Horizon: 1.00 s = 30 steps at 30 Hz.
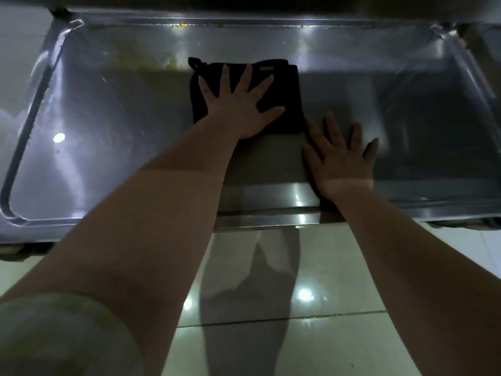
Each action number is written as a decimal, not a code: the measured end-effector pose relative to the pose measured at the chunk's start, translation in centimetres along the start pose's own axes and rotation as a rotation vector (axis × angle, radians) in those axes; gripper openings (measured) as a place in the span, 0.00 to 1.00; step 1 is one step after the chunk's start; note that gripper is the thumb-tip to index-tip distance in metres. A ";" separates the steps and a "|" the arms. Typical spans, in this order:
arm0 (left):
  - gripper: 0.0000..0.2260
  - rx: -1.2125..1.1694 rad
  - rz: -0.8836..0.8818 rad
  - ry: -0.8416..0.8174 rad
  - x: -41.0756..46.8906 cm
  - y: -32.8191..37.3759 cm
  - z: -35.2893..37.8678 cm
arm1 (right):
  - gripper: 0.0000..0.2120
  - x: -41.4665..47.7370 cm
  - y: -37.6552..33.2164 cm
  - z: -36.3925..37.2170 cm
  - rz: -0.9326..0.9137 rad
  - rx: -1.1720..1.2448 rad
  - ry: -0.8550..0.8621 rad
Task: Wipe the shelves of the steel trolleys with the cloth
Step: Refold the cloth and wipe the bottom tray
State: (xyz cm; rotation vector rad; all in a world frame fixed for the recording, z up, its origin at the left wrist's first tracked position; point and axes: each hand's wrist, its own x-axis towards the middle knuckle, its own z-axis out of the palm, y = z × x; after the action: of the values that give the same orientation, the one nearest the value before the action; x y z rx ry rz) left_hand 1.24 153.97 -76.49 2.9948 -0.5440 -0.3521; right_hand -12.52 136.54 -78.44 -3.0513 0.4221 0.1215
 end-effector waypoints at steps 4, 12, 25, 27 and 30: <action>0.34 0.003 0.078 0.030 -6.4 -1.0 1.7 | 0.25 0.0 -0.3 -0.1 0.017 -0.024 -0.030; 0.31 -0.022 0.016 0.069 -18.0 -6.7 3.7 | 0.24 -0.2 -0.3 -0.9 0.044 -0.058 -0.087; 0.33 -0.031 -0.001 0.135 -18.5 -8.9 3.8 | 0.24 -1.6 -10.4 -0.1 -0.182 0.071 -0.004; 0.34 -0.034 -0.056 0.160 -17.8 -10.5 3.7 | 0.25 -1.8 -9.9 0.4 -0.193 0.022 -0.013; 0.35 0.007 -0.104 0.121 -15.1 -12.9 2.8 | 0.30 -2.0 -9.8 0.6 -0.221 -0.050 -0.040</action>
State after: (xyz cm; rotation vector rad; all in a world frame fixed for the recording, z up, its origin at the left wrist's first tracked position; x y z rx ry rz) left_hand -8.88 171.27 -77.56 3.0330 -0.3799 -0.1747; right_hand -11.81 146.56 -78.40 -3.1114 0.0783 0.1847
